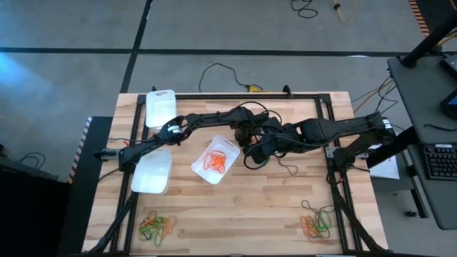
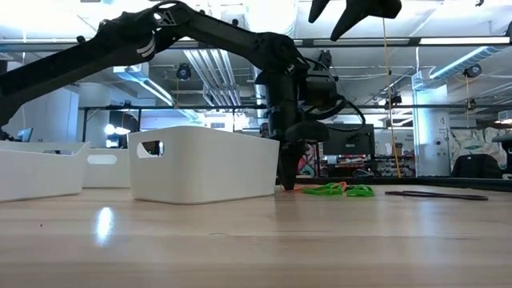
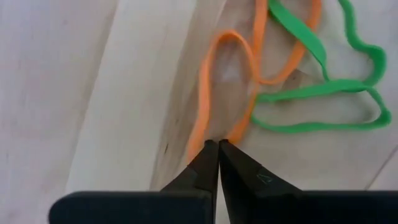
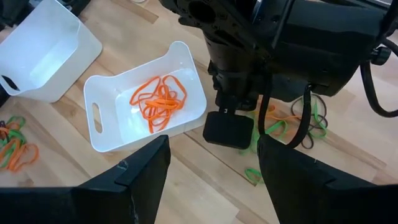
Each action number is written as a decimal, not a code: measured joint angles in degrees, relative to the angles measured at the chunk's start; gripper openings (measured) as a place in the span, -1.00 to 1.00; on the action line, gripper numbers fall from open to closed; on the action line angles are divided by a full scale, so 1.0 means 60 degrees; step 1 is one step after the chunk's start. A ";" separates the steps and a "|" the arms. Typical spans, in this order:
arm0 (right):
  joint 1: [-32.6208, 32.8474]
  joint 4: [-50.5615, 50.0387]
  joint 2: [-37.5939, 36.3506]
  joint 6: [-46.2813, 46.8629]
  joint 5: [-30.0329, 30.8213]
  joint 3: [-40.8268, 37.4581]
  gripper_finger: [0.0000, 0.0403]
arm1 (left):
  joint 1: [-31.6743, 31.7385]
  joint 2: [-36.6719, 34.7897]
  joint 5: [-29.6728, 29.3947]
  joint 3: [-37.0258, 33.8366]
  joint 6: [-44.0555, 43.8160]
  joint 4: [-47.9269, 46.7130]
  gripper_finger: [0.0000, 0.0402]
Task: Sort rubber bands into baskets
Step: Put the orange rubber band into the bottom right white bin
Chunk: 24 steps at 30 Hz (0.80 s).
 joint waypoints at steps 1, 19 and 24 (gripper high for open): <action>-0.0001 0.0000 0.0000 0.0006 -0.0002 0.0000 0.16 | -0.0004 -0.0050 0.0000 -0.0003 -0.0003 -0.0082 -1.00; 0.0000 0.0000 0.0000 0.0000 -0.0002 0.0000 0.16 | -0.0063 -0.0155 0.0047 -0.0007 -0.0231 -0.0251 -0.78; 0.0002 0.0000 0.0000 0.0000 -0.0002 0.0000 0.16 | -0.0170 0.0004 0.0081 -0.0040 -0.0138 0.0206 -0.57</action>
